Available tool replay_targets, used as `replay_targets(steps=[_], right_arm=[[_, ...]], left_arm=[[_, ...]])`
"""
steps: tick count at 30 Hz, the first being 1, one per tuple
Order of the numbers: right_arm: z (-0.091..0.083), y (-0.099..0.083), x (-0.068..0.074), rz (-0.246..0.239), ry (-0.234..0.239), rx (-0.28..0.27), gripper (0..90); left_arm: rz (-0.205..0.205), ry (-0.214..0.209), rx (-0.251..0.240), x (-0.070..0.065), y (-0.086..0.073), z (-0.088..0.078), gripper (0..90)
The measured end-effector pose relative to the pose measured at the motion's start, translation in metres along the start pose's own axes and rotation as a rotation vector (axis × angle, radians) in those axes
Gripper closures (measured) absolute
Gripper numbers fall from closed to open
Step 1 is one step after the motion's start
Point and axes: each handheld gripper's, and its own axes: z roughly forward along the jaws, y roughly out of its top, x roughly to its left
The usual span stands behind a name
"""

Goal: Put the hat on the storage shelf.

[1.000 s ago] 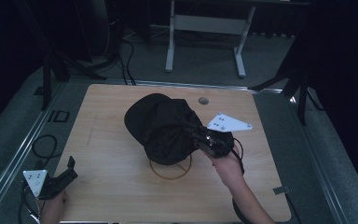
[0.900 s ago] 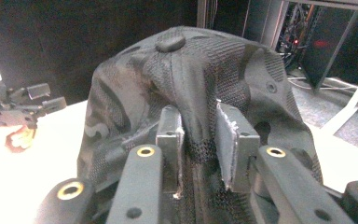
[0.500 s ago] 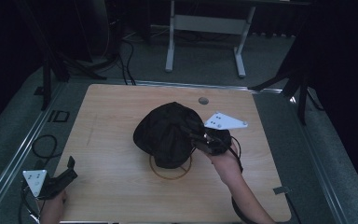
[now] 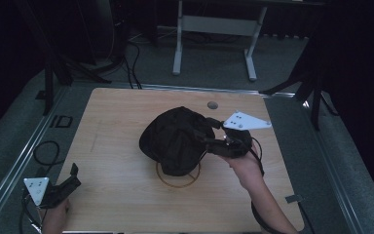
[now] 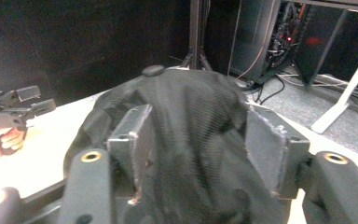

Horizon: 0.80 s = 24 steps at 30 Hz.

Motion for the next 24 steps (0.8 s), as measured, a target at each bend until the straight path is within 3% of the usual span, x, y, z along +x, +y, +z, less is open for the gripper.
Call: replay_targets(steps=[3,7,14,19,24], right_arm=[[-0.005,0.000,-0.005,0.002,0.012,0.010,33.9],[-0.012,-0.004,-0.013,-0.008,-0.008,0.022,29.6],[-0.027,-0.014,-0.032,0.031,-0.058,0.006,17.7],[-0.037,-0.024,-0.044,0.052,-0.061,-0.002,16.3],[-0.045,-0.038,-0.055,0.067,-0.100,0.012,13.9]], left_arm=[[0.001,0.001,-0.001,0.000,0.000,0.000,0.5],[0.001,0.001,-0.001,0.000,0.000,0.000,0.5],[0.001,0.001,-0.003,0.000,0.000,0.000,0.5],[0.002,0.002,-0.001,0.000,0.000,0.000,0.5],[0.003,0.003,-0.003,0.000,0.000,0.000,0.5]])
